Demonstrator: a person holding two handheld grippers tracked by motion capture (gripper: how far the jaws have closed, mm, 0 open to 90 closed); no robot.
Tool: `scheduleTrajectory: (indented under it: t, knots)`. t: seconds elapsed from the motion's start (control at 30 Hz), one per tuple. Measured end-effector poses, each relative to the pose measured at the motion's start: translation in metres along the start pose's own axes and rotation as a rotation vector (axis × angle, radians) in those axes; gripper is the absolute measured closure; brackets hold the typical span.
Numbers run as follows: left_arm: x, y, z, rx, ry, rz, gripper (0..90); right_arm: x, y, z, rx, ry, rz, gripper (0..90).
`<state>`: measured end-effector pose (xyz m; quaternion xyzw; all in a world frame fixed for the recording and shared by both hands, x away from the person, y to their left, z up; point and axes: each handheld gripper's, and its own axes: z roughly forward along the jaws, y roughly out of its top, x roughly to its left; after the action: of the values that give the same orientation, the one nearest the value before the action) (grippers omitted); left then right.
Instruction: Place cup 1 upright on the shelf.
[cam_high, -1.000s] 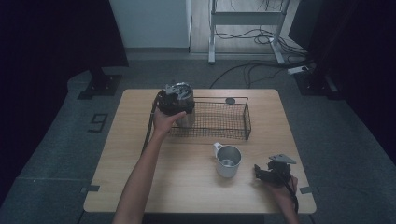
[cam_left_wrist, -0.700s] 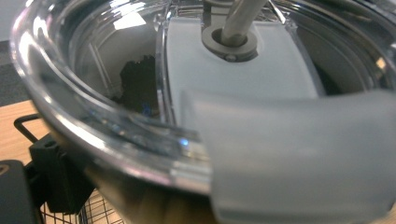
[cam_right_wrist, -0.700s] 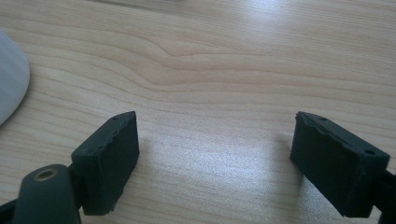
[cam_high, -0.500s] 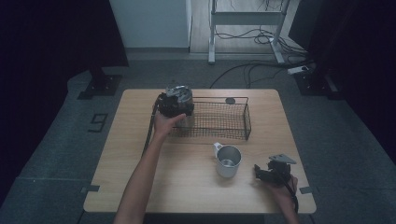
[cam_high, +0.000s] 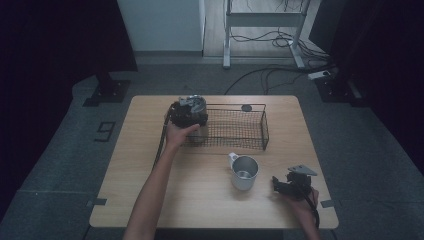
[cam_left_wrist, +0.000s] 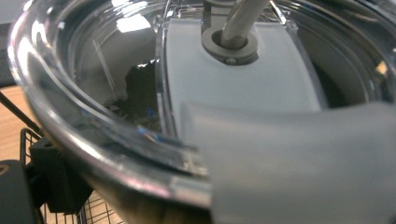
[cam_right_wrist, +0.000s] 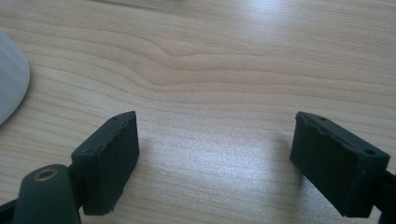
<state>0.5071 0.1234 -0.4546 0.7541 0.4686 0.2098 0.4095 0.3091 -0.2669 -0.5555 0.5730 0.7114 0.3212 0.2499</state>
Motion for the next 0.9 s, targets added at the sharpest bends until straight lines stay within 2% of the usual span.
scheduleTrajectory:
  t: [0.43,0.57,0.6,0.8,0.9]
  knots:
    - [0.005,-0.009,0.005,0.004,0.007,-0.018,4.1,0.000,0.000,0.000,0.000,0.000,0.000,15.0]
    - [0.004,-0.009,0.005,0.008,0.011,-0.003,4.1,0.000,0.000,0.000,0.000,0.000,0.000,15.0]
    - [0.002,-0.010,0.005,0.010,0.015,0.017,4.1,0.000,0.000,0.000,0.000,0.000,0.000,15.0]
    - [-0.006,-0.016,0.003,-0.002,0.032,0.057,3.9,0.000,0.000,0.000,0.000,0.000,-0.001,15.0]
    - [-0.003,-0.018,0.002,-0.006,0.025,0.043,3.9,0.000,0.000,0.000,0.000,0.000,-0.001,15.0]
